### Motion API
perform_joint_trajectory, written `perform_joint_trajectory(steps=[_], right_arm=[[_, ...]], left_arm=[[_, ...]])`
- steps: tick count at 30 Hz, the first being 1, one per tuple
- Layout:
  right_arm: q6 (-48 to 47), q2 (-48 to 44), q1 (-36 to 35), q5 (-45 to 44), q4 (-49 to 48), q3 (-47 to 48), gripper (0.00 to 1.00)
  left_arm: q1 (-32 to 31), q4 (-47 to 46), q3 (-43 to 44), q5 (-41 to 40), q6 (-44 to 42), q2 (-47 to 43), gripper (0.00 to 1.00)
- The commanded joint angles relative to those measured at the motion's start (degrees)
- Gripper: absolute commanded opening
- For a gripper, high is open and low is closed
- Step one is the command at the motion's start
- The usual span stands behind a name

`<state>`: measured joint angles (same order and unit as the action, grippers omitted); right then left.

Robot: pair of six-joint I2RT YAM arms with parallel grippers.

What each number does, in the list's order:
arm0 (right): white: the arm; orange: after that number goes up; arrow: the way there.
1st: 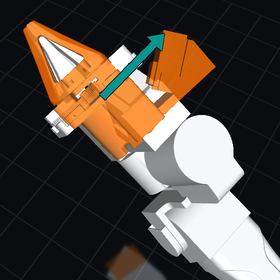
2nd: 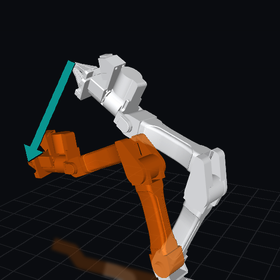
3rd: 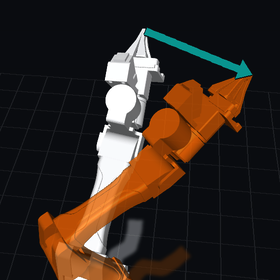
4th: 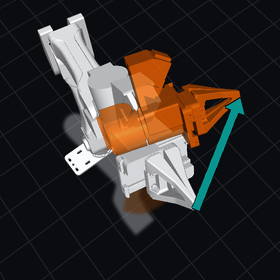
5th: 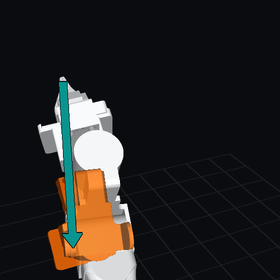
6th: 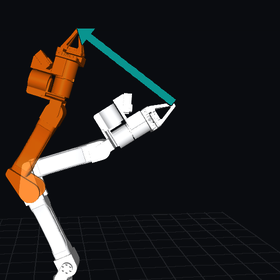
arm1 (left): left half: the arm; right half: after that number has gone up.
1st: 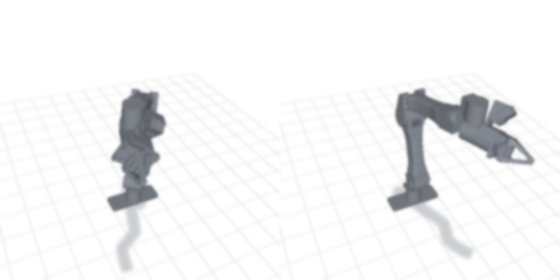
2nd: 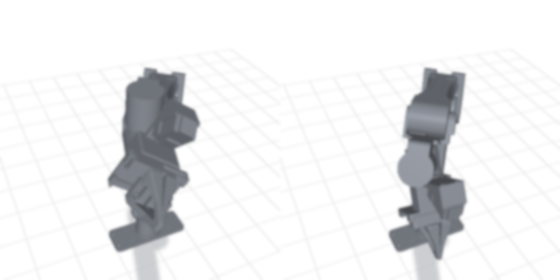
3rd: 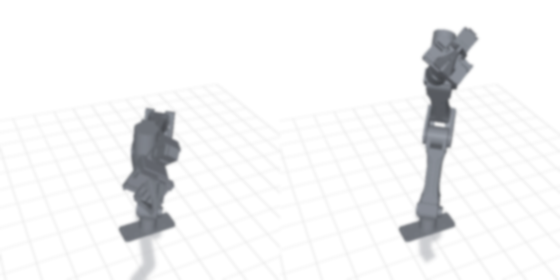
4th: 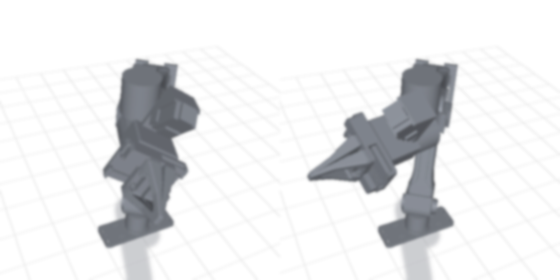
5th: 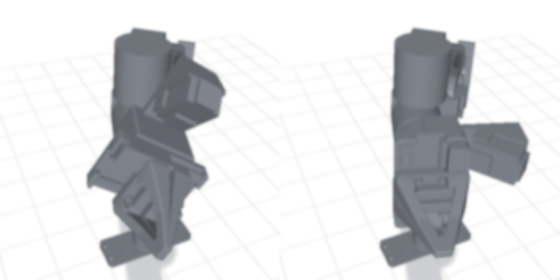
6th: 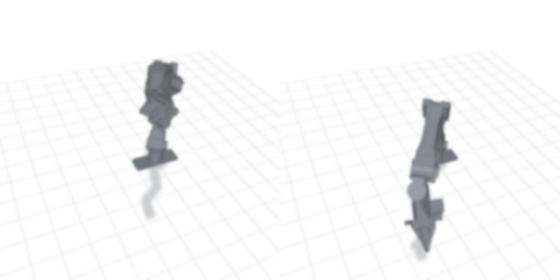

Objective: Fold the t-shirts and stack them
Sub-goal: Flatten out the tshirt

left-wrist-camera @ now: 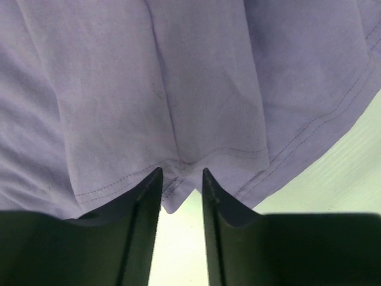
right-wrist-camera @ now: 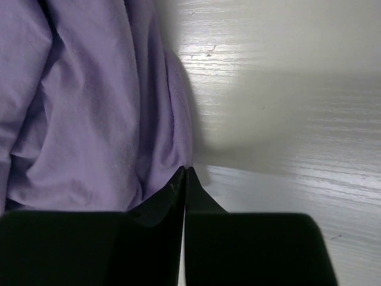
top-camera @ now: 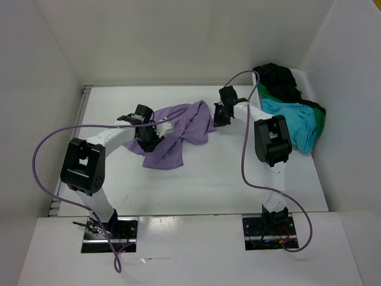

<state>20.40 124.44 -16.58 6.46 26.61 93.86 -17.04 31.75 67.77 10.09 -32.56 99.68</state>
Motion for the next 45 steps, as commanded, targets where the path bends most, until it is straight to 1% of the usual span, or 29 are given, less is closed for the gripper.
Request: perform_joint_trajectory(steps=[1,2,3,4,6,8,9,11,13,15,16,19,20,21,23,24,27,32,36,38,40,43,44,45], right_arm=[[-0.62,-0.96,-0.56,-2.23,1.6,2.55,0.0],[-0.63,-1.48,-0.56,-3.02,1.6,2.55,0.0],[-1.24,-1.48,-0.56,-3.03,3.08,2.55,0.2],[-1.24,-1.48,-0.56,-3.03,3.62,2.55,0.34],[-1.24,-2.19,-0.56,-3.03,3.62,1.68,0.48],[-1.24,-2.19,-0.56,-1.54,3.01,0.54,0.48],[-1.24,-2.19,-0.56,-0.93,3.01,0.53,0.48],[-1.24,-1.57,-0.56,1.01,2.48,0.01,0.48],[-1.24,-1.04,-0.56,2.32,1.78,-0.52,0.38],[-1.24,-1.04,-0.56,2.86,1.78,-0.52,0.18],[-1.24,-1.04,-0.56,2.86,1.78,-0.52,0.0],[-1.24,-3.49,0.05,-0.12,1.78,-1.05,0.0],[-1.24,-4.64,0.66,-1.87,1.78,-1.05,0.0],[-1.24,-5.69,0.67,-2.76,1.78,-1.05,0.0],[-2.03,-8.68,1.19,-4.43,3.18,-1.05,0.0],[-2.9,-9.39,1.2,-5.05,3.79,-0.27,0.0],[-3.53,-10.1,1.2,-3.83,6.17,1.84,0.0],[-4.06,-12.81,1.2,-4.35,8.01,2.9,0.0],[-5.11,-14.57,1.2,-5.58,8.55,3.43,0.0],[-5.11,-14.58,1.2,-6.11,8.55,3.43,0.0],[-5.11,-15.19,1.2,-6.11,9.07,3.43,0.0],[-5.11,-15.72,1.2,-6.11,9.07,3.43,0.0],[-5.11,-15.72,1.2,-6.11,9.07,3.43,0.0],[-5.11,-15.72,1.2,-6.63,9.07,3.43,0.0]], left_arm=[[0.16,0.07,2.11,-0.51,1.44,-1.24,0.42],[0.16,-0.45,2.11,-0.51,1.44,-1.24,0.42],[0.16,-0.46,2.11,-0.51,1.44,-1.24,0.43],[0.16,-0.46,2.11,-1.12,1.44,-1.24,0.43],[0.16,-0.99,2.11,-1.73,1.97,-1.24,0.47],[0.16,-0.99,2.63,-1.74,1.97,-1.24,0.47],[0.16,-0.99,2.63,-1.74,1.97,-1.24,0.49],[0.16,-1.51,2.63,-2.35,2.49,-1.24,0.49],[0.16,-1.51,3.16,-2.35,2.5,-1.24,0.49],[0.16,-1.51,3.86,-2.35,2.5,-1.24,0.51],[0.16,-0.99,3.86,-2.35,2.5,-1.24,0.51],[0.16,0.41,5.71,-0.08,3.02,-1.24,0.51],[0.16,0.42,6.23,1.59,3.02,-1.24,0.54],[0.16,1.29,6.24,2.21,2.42,-1.24,0.56],[0.16,1.3,4.57,2.22,1.8,-0.72,0.58],[-0.36,0.6,3.78,0.3,1.79,-0.71,0.58],[-0.36,-0.02,3.16,-2.35,1.79,1.65,0.58],[-0.36,2.0,3.69,-0.69,1.27,2.8,0.58],[-0.36,2.0,3.16,-1.2,1.27,4.64,0.58],[-0.36,3.23,3.16,-1.21,1.79,6.4,0.56],[-0.36,3.23,3.16,-1.21,1.79,7.01,0.53],[-0.36,2.71,3.16,-1.21,1.79,7.02,0.5],[-0.36,2.71,3.16,-1.21,1.79,7.02,0.48],[-0.36,2.71,3.16,-1.21,1.79,7.02,0.43]])
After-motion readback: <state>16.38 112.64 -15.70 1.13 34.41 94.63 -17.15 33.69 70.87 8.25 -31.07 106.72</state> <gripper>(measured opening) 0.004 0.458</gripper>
